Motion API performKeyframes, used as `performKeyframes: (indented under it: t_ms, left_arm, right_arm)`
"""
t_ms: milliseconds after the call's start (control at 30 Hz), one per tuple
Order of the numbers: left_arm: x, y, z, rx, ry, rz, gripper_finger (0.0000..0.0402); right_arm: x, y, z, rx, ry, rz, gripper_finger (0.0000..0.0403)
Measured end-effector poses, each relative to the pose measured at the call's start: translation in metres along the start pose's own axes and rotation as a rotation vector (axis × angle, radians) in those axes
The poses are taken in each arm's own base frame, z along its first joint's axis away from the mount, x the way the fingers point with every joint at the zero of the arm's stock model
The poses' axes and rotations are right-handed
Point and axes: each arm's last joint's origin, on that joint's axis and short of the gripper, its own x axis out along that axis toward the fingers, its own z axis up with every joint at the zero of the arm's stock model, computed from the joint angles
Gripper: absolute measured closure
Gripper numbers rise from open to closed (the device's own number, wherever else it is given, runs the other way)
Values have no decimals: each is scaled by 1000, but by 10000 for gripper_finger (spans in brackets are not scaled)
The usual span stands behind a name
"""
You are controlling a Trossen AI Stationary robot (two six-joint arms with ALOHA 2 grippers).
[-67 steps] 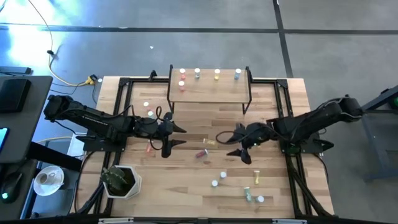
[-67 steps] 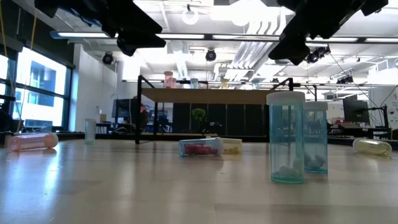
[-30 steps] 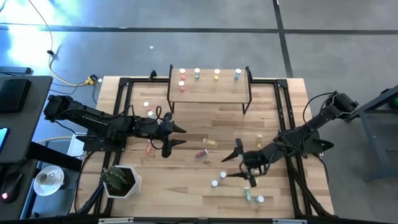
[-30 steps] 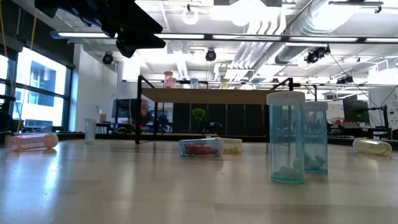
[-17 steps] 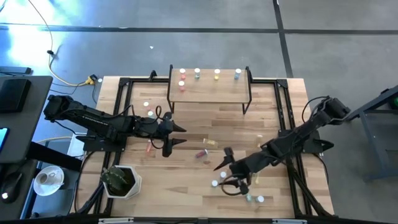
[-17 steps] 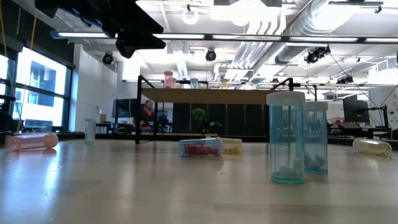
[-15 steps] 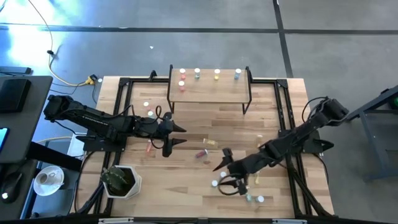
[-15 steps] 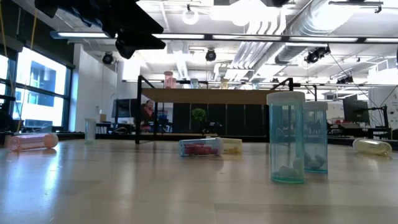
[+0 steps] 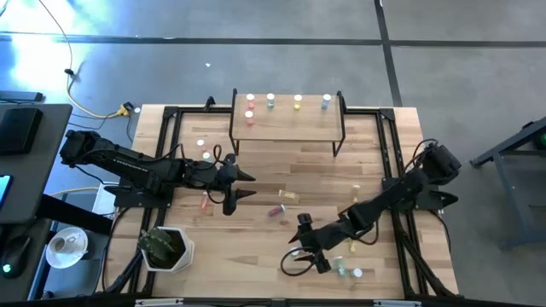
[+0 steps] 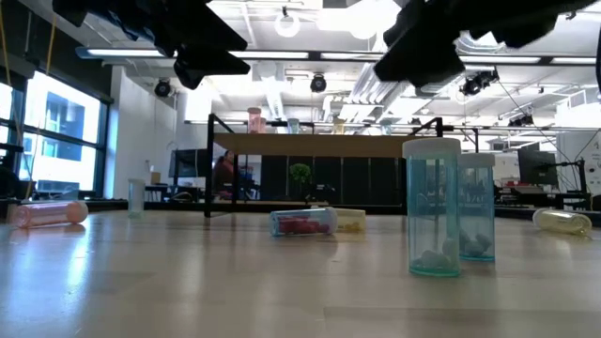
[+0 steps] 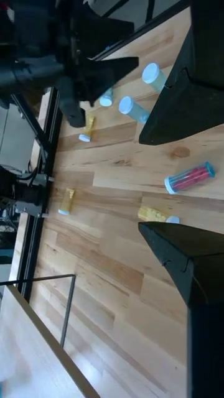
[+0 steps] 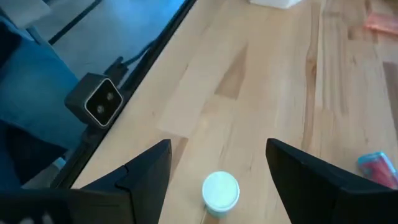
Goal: Pick and place medicine bottles onto shelf by color
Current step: Put the light blue medicine on the shelf
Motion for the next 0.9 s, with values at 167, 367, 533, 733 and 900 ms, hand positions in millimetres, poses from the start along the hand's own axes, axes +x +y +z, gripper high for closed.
performKeyframes:
  t_ms: [167, 367, 533, 733, 900]
  left_arm:
    - [0, 0, 0, -4, 0, 0, 198]
    - [0, 0, 0, -5, -1, 1, 198]
    - [0, 0, 0, -4, -1, 1, 198]
    - [0, 0, 0, -4, -1, 1, 198]
    - [0, 0, 0, -4, -1, 1, 198]
  right_arm:
    - [8, 0, -7, 35, 34, 17, 149]
    - [11, 0, -10, 39, 45, 25, 149]
    - [11, 0, -10, 33, 46, 24, 149]
    - [11, 0, -12, 29, 63, 17, 149]
    - [11, 0, -12, 28, 69, 15, 149]
